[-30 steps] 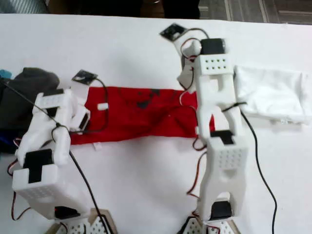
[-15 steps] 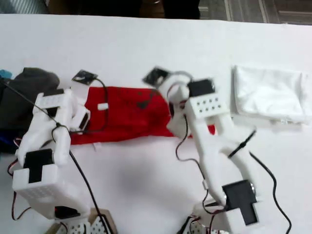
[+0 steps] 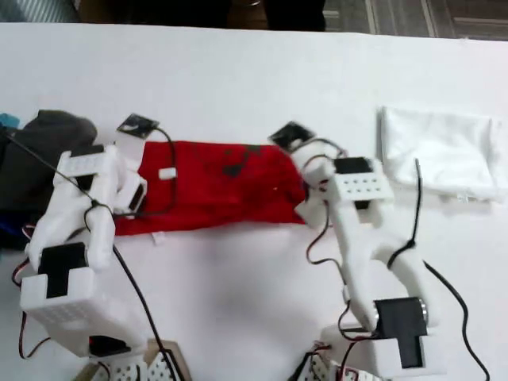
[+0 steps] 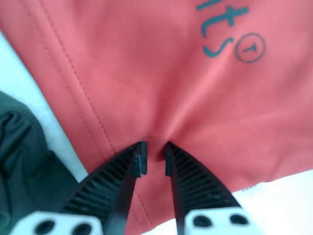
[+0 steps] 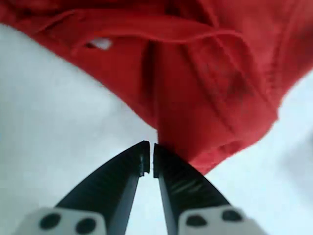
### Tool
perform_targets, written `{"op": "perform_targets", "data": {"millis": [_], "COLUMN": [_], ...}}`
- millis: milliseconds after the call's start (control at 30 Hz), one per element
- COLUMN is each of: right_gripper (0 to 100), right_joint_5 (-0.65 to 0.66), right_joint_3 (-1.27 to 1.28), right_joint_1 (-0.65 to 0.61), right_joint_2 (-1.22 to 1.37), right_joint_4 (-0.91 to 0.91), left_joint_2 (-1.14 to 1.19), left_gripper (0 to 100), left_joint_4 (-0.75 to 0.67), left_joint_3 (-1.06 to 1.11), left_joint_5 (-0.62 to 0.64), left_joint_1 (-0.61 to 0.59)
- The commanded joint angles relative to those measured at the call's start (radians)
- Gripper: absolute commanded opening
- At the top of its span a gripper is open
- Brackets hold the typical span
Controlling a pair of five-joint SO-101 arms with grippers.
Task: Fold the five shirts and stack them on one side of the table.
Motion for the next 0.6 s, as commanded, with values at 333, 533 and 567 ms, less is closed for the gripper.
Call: {"op": "perform_targets", "data": {"millis": [333, 533, 567], "right_gripper": [2.0, 2.0, 2.0], "right_joint_5": [-0.009, -0.038, -0.057], "right_joint_3": [-0.003, -0.038, -0.046], "right_joint_1": [0.085, 0.056, 0.036], "right_joint_2": [-0.048, -0.070, -0.073], "right_joint_4": [-0.278, -0.160, -0.117], "left_joint_2": [0.006, 0.006, 0.006], "left_gripper": [9, 9, 9], "left_joint_4": [-0.028, -0.028, -0.028], "left_joint_3": [0.005, 0.005, 0.005], "left_joint_5": [-0.005, -0.005, -0.005], "left_joint_1": [-0.021, -0.021, -0.021]}}
